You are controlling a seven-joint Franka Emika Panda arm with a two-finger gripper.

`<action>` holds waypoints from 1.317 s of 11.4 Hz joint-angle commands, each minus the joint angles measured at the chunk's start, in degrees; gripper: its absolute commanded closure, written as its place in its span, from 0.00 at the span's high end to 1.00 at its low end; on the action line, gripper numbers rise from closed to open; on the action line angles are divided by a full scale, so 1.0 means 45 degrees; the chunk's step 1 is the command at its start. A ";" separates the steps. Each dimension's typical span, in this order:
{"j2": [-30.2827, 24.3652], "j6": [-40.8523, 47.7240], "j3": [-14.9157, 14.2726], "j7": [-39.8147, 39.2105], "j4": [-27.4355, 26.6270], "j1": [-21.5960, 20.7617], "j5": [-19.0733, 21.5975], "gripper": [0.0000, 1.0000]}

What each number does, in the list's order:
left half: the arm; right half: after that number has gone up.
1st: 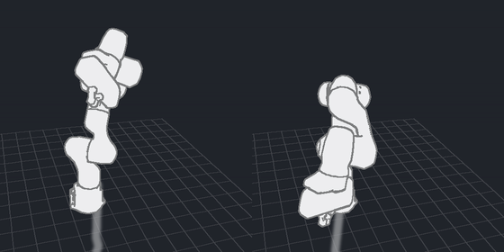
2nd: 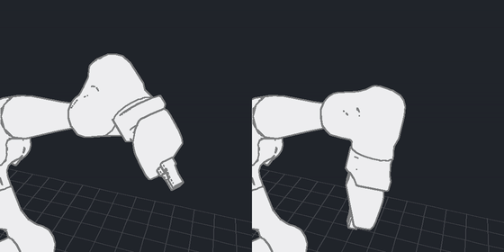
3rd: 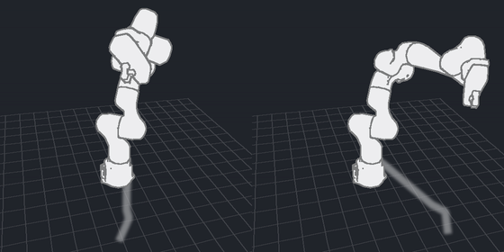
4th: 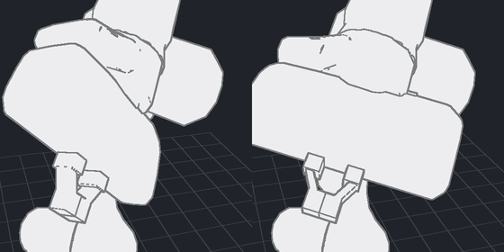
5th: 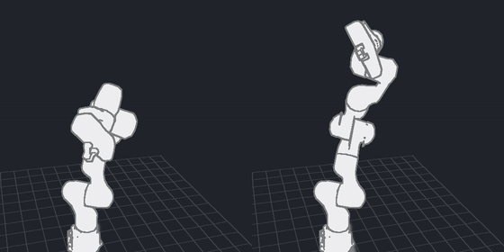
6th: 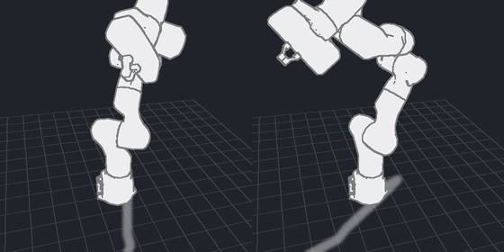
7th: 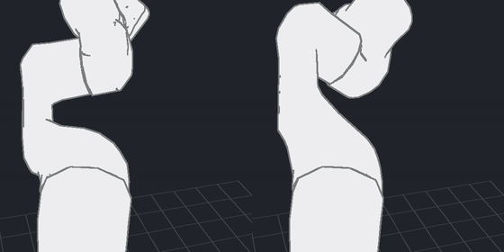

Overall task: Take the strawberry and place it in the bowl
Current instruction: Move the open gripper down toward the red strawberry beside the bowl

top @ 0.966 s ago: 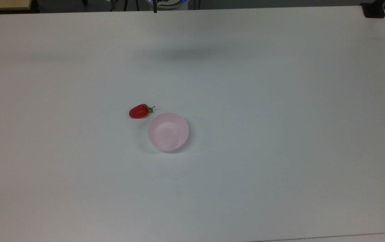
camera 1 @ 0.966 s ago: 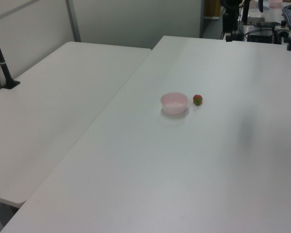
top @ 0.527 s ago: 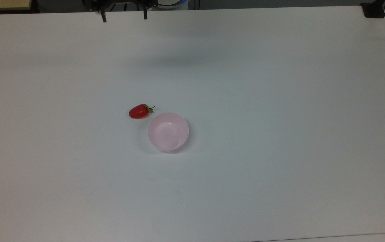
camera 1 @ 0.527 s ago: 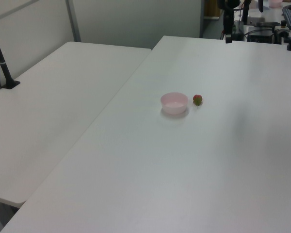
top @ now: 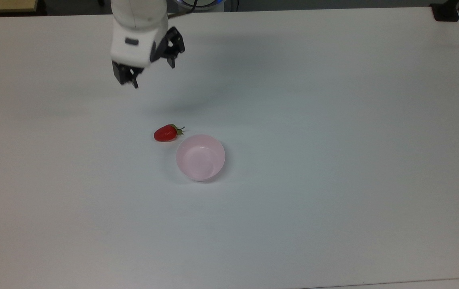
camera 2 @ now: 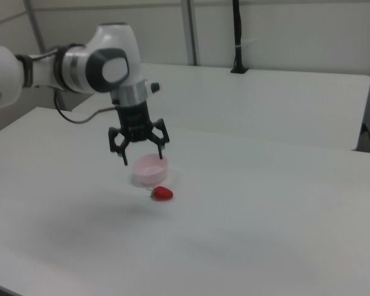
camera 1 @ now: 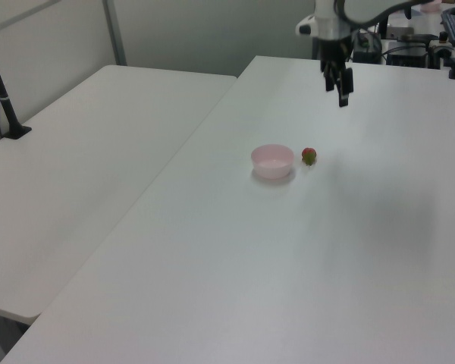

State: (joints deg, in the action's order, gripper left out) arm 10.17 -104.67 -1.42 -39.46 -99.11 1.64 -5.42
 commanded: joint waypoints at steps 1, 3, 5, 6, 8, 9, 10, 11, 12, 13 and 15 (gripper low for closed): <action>0.0685 -0.1830 0.0100 -0.3018 -0.0999 0.0143 -0.0142 1.00; 0.1446 -0.2499 0.0274 -0.4603 -0.1081 0.0299 -0.0239 1.00; 0.1975 -0.3200 0.0664 -0.5329 -0.1100 0.0708 -0.0513 1.00; 0.2190 -0.3494 0.0782 -0.5390 -0.1081 0.0884 -0.0533 1.00; 0.2697 -0.4352 0.0978 -0.5372 -0.1042 0.0925 -0.0533 1.00; 0.2913 -0.4801 0.1037 -0.5313 -0.1003 0.0925 -0.0533 1.00; 0.3069 -0.5115 0.1076 -0.5313 -0.0983 0.0925 -0.0533 1.00; 0.3148 -0.5157 0.1076 -0.5293 -0.0964 0.0905 -0.0533 0.99; 0.3226 -0.5157 0.1076 -0.5312 -0.0964 0.0905 -0.0552 0.92; 0.3227 -0.5157 0.1076 -0.5332 -0.0964 0.0924 -0.0649 0.83; 0.3208 -0.5157 0.1076 -0.5352 -0.0964 0.0944 -0.1059 0.59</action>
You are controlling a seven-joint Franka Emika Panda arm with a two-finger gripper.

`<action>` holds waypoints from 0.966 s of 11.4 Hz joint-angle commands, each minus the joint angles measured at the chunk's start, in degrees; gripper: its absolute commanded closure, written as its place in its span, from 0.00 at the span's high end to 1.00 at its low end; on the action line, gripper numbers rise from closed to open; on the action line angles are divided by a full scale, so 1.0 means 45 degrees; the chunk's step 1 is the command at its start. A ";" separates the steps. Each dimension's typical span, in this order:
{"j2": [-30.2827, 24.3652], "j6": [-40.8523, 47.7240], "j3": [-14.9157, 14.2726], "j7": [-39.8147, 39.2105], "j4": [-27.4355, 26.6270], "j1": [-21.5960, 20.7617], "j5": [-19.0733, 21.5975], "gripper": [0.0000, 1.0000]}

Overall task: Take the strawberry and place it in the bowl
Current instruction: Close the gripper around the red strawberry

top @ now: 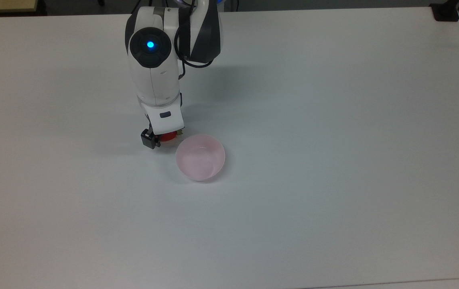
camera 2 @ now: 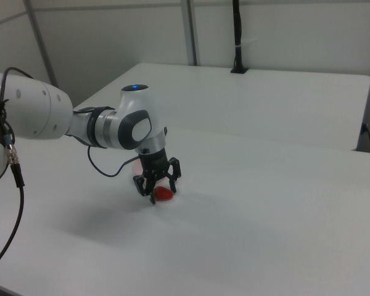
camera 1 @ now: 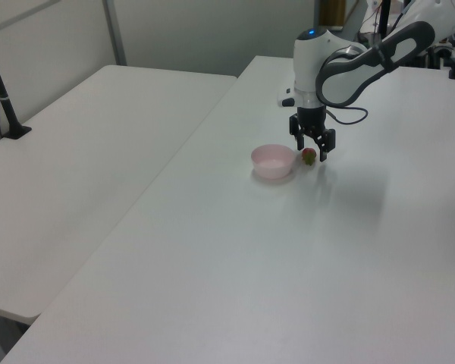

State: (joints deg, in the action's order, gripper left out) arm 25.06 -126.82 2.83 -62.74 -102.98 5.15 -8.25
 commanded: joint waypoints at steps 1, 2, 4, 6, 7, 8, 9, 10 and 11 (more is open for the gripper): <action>-0.0139 -0.0216 0.0133 -0.0141 -0.0104 0.0260 -0.0413 0.49; -0.0140 -0.0196 0.0152 -0.0141 -0.0104 0.0319 -0.0413 0.46; -0.0178 -0.0119 0.0152 -0.0121 -0.0104 0.0319 -0.0413 0.36; -0.0179 -0.0137 0.0152 0.0420 -0.0085 0.0300 -0.0296 0.72; -0.0159 -0.0176 0.0249 0.0948 -0.0085 0.0319 -0.0296 0.81; -0.0140 -0.0196 0.0443 0.1282 -0.0085 0.0339 -0.0276 0.90; -0.0140 -0.0216 0.0464 0.1362 -0.0085 0.0416 -0.0276 0.90; -0.0120 -0.0216 0.0503 0.1479 -0.0065 0.0436 -0.0237 0.90; -0.0101 -0.0216 0.0523 0.1596 -0.0065 0.0437 -0.0237 0.88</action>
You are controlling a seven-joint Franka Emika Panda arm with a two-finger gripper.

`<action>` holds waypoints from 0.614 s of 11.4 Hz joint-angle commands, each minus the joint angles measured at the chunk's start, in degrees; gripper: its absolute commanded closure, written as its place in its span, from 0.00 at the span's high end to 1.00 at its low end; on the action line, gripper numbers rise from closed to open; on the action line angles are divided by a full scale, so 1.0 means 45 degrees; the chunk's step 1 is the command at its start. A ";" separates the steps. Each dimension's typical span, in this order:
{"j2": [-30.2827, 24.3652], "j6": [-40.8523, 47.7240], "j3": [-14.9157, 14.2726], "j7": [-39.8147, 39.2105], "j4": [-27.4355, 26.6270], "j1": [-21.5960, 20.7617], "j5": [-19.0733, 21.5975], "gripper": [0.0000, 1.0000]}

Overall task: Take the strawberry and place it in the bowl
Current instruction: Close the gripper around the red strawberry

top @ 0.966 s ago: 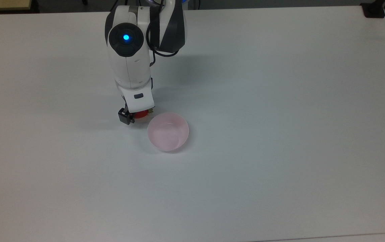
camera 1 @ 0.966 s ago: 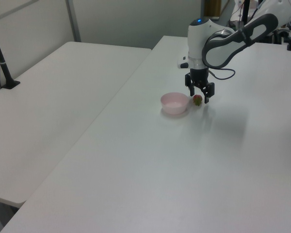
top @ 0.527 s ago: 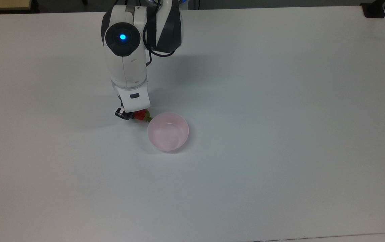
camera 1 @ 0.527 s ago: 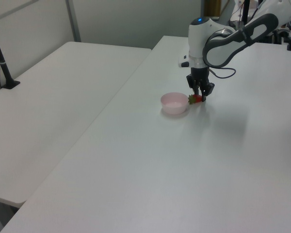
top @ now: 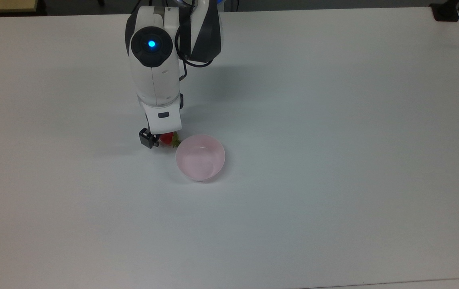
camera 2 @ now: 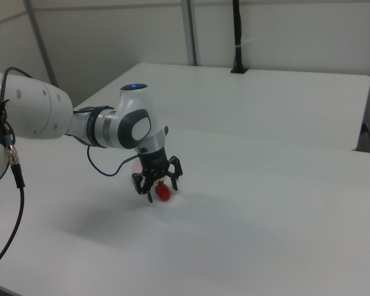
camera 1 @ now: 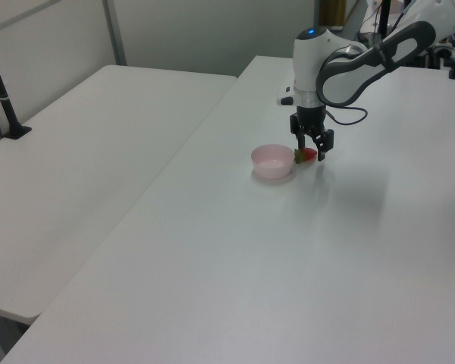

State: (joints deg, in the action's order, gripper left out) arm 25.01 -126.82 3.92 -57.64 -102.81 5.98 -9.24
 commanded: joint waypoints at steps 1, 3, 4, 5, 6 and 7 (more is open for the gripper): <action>-0.0089 -0.0235 0.0398 0.0504 -0.0104 0.0273 0.0002 0.81; -0.0070 -0.0293 0.0710 0.0776 -0.0104 0.0526 0.0099 0.73; -0.0031 -0.0468 0.0789 0.1068 -0.0104 0.0585 0.0138 0.70; 0.0066 -0.0682 0.0809 0.1264 -0.0104 0.0605 0.0138 0.69; 0.0086 -0.0801 0.0810 0.1305 -0.0104 0.0586 0.0138 0.66; 0.0145 -0.0840 0.0810 0.1305 -0.0104 0.0605 0.0138 0.58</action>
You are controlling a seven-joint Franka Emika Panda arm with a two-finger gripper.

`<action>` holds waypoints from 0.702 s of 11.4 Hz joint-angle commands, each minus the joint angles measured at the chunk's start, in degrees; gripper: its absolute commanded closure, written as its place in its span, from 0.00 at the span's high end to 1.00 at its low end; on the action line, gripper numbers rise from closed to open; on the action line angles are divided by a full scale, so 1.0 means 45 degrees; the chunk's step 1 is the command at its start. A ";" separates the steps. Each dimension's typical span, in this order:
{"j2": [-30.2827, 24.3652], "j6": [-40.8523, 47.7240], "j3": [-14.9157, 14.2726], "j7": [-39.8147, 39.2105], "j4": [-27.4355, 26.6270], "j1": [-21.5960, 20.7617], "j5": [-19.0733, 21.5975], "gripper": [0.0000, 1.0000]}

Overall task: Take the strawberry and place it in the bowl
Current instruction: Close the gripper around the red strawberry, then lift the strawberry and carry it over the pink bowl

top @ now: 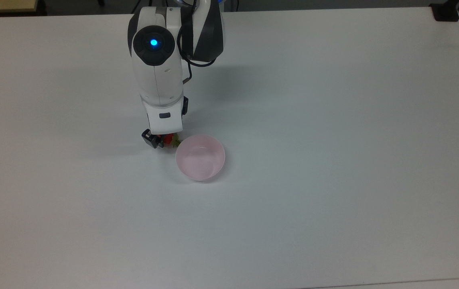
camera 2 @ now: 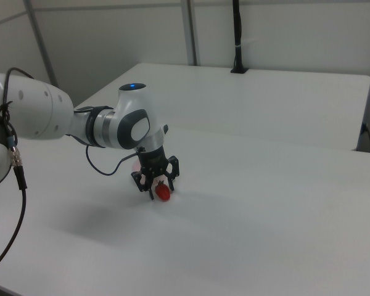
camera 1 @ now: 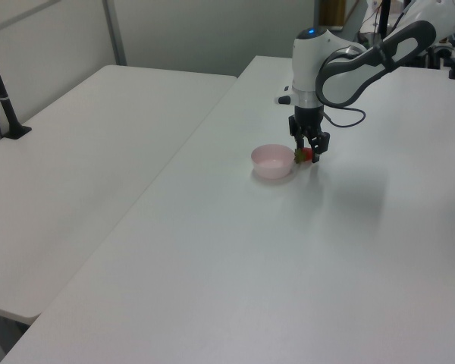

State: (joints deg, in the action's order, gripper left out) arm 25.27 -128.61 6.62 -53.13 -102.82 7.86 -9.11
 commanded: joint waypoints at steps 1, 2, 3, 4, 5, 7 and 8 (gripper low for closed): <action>0.0088 -0.0443 0.0209 0.0302 -0.0101 0.0188 0.0109 0.53; 0.0088 -0.0443 0.0209 0.0283 -0.0101 0.0188 0.0090 0.43; -0.0008 -0.0404 0.0209 0.0283 -0.0101 0.0226 0.0090 0.40; -0.0299 -0.0307 0.0209 0.0302 -0.0063 0.0517 0.0090 0.39; -0.0553 -0.0267 0.0209 0.0264 0.0054 0.0616 0.0090 0.38; -0.0945 0.0081 0.0209 0.0321 0.0152 0.0637 0.0148 0.38; -0.0947 0.0626 0.0209 0.0863 0.0636 0.0579 0.0284 0.38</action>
State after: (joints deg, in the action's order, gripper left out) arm 23.45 -129.24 6.84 -52.35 -101.10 10.41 -9.09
